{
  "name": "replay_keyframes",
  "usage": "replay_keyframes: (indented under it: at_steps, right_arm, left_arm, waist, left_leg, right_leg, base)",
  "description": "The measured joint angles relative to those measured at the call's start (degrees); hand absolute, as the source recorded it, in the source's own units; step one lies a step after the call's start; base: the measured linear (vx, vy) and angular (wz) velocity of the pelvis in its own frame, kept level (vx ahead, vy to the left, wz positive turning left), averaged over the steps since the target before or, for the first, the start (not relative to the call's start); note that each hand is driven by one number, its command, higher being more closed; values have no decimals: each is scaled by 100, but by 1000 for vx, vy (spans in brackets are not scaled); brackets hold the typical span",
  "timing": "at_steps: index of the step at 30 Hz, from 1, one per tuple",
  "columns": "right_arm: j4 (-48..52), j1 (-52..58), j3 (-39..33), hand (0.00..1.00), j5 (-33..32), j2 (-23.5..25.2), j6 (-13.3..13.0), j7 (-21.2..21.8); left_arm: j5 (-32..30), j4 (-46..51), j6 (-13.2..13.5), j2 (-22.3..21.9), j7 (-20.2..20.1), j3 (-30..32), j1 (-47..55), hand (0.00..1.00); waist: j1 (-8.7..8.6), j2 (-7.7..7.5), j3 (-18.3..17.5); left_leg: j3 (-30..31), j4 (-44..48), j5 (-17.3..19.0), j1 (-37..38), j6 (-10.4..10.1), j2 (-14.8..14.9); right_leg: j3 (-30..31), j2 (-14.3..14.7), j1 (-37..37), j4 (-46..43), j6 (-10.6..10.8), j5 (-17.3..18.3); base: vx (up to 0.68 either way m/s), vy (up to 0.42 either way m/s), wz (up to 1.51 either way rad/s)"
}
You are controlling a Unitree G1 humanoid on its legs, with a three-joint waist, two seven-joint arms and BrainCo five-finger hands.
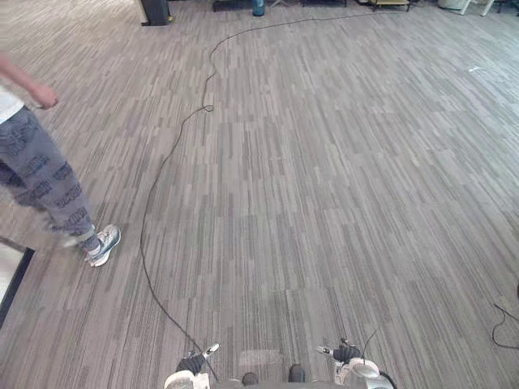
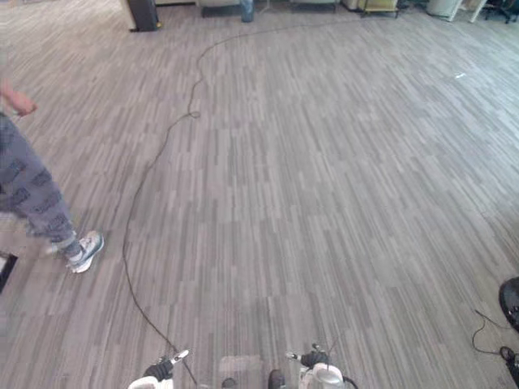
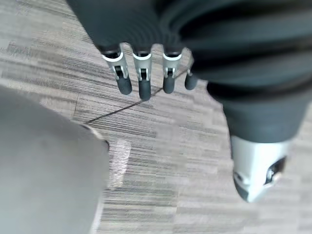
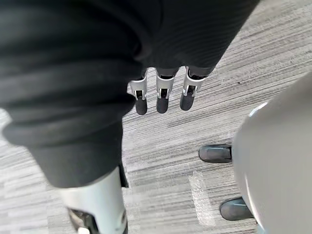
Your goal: Pick up cushions and gather them together orderly.
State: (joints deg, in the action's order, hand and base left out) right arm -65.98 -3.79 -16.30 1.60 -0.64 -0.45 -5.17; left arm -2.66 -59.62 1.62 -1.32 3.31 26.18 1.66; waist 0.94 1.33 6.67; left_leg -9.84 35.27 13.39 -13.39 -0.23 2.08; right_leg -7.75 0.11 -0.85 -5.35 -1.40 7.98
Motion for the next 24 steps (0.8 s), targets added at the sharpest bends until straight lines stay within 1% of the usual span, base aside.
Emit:
replay_keyframes:
  at_steps: [1,2,3,4,5,6,7,8,9,10,11,12,13,14,15,16,17,18,19,20,21,22,23,24]
  right_arm:
    - [5,-13,20,0,-27,-25,-5,-5]
    - [5,-40,89,0,-48,-63,-9,-24]
    - [1,-34,92,0,-50,-63,-20,-55]
    - [0,-24,97,0,-51,-61,-31,-63]
    - [0,-14,116,0,-52,-60,-29,-70]
    - [0,-8,160,0,-51,-50,-25,-71]
    - [0,-11,215,0,-51,-50,-22,-63]
    - [1,-13,262,0,-51,-40,-18,-56]
    - [0,-14,361,0,-52,-23,-3,-39]
    - [3,-13,424,0,-59,52,8,-37]
    - [-7,-12,429,0,-68,84,14,-31]
    - [-2,-2,492,0,-76,205,9,24]
    - [-6,21,521,0,-74,280,14,44]
    - [16,25,518,0,-56,359,7,63]
    - [28,21,505,0,-47,376,-1,72]
    - [39,38,493,0,-45,386,-5,76]
    - [186,69,474,0,-46,396,-44,83]
    - [230,107,474,0,-46,380,-71,82]
    - [269,108,474,0,-47,353,-89,82]
    - [420,116,472,0,-50,302,-105,81]
    - [490,129,466,0,-49,270,-126,78]
    - [593,129,462,0,-48,259,-144,77]
    - [733,131,451,0,-46,247,-218,77]
    - [759,72,399,0,-45,193,-239,80]
  left_arm:
    - [74,117,16,-59,-1,135,-29,0]
    - [114,216,21,-106,3,204,-34,0]
    - [154,274,22,-121,3,201,-38,0]
    - [167,313,28,-145,0,201,-22,0]
    - [170,352,31,-163,-1,202,-21,0]
    - [171,433,39,-192,-7,201,-7,0]
    - [172,462,45,-208,-12,193,18,0]
    - [174,486,46,-224,-13,186,19,0]
    - [185,521,48,-243,-15,193,28,0]
    - [177,540,47,-232,-26,183,11,0]
    - [170,536,40,-220,-25,164,-15,0]
    - [165,531,34,-230,-20,157,-35,0]
    - [161,538,31,-218,-19,165,-37,0]
    - [161,526,18,-194,-19,141,-41,0]
    - [162,499,15,-187,-18,58,-51,0]
    - [161,478,15,-165,-18,-60,-47,0]
    - [160,423,13,-96,-15,-257,-79,0]
    - [159,399,10,-64,-16,-353,-85,0]
    - [160,355,8,-61,-14,-361,-87,0]
    - [159,308,6,-96,-13,-361,-100,0]
    - [160,306,12,-146,-8,-356,-102,0]
    - [159,304,20,-178,-7,-355,-105,0]
    - [158,255,17,-219,-9,-355,-139,0]
    - [152,155,16,-252,-14,-358,-219,0]
  waist:
    - [68,3,76]
    - [155,48,89]
    - [185,49,94]
    - [193,43,97]
    - [219,40,98]
    - [244,32,97]
    - [253,38,96]
    - [281,42,96]
    - [333,54,91]
    - [397,5,67]
    - [421,-31,46]
    - [420,-37,44]
    - [436,-62,26]
    - [463,-92,14]
    - [486,-97,13]
    - [505,-100,11]
    - [498,-158,6]
    - [486,-172,1]
    - [453,-172,4]
    - [383,-153,17]
    - [323,-127,23]
    - [260,-118,24]
    - [171,-108,31]
    - [161,-78,79]
  left_leg:
    - [-108,703,-27,-335,9,174]
    - [-253,1263,56,-609,28,420]
    - [-358,1385,183,-751,-9,611]
    - [-462,1260,260,-863,-117,762]
    - [-553,1006,264,-908,-134,831]
    - [-684,410,237,-962,-168,843]
    - [-706,-56,129,-1033,-197,817]
    - [-704,-489,-73,-1080,-213,787]
    - [-701,-1000,-473,-1141,-203,787]
    - [-826,-967,-789,-1098,38,683]
    - [-950,-836,-552,-1082,8,640]
    - [-1019,-520,-223,-1070,204,662]
    - [-1052,-372,-49,-1015,301,656]
    - [-1115,-296,161,-851,390,606]
    - [-1150,-318,326,-653,409,544]
    - [-1171,-362,436,-476,410,491]
    - [-1152,-513,600,-116,353,334]
    - [-1144,-673,746,207,272,198]
    - [-1123,-854,773,517,266,108]
    - [-1085,-1172,789,1011,283,30]
    - [-1068,-1465,790,1396,280,4]
    - [-1045,-1677,794,1623,266,3]
    - [-986,-1972,799,1927,242,1]
    - [-979,-2258,784,2278,227,21]
  right_leg:
    - [-1,27,26,-96,-47,93]
    - [15,61,79,-160,-56,171]
    - [52,52,183,-145,-24,223]
    - [70,0,298,-99,20,279]
    - [115,-57,370,-65,68,325]
    - [189,-197,477,17,178,396]
    - [235,-314,548,79,244,436]
    - [296,-421,586,106,330,497]
    - [395,-534,624,106,485,600]
    - [505,-723,700,114,577,737]
    - [595,-803,718,58,491,706]
    - [794,-814,696,-248,594,542]
    - [847,-845,692,-483,661,504]
    - [884,-918,609,-988,749,472]
    - [970,-943,342,-1785,859,387]
    - [1047,-954,67,-2593,1003,206]
    - [1164,-955,-453,-3995,1140,-285]
    - [1106,-985,-826,-5000,1046,-454]
    - [969,-998,-1008,-5496,979,-443]
    - [630,-991,-1229,-5878,764,-314]
    - [323,-958,-1499,-5951,605,-107]
    - [117,-907,-1747,-5883,587,27]
    - [-217,-864,-2150,-5574,557,219]
    - [-497,-782,-2409,-5047,420,362]
  base:
    - [14,37,-13]
    - [57,63,-19]
    - [135,87,-13]
    - [197,117,-4]
    - [280,180,-7]
    - [336,250,-11]
    - [324,255,-17]
    - [297,246,-30]
    - [446,391,-43]
    - [483,394,-41]
    - [726,534,-37]
    - [550,355,-24]
    - [531,349,-18]
    - [393,252,-10]
    - [458,282,-7]
    - [522,286,-4]
    - [501,228,2]
    - [429,153,7]
    - [461,119,15]
    - [492,96,24]
    - [495,85,26]
    - [506,71,28]
    - [538,46,24]
    - [686,35,24]
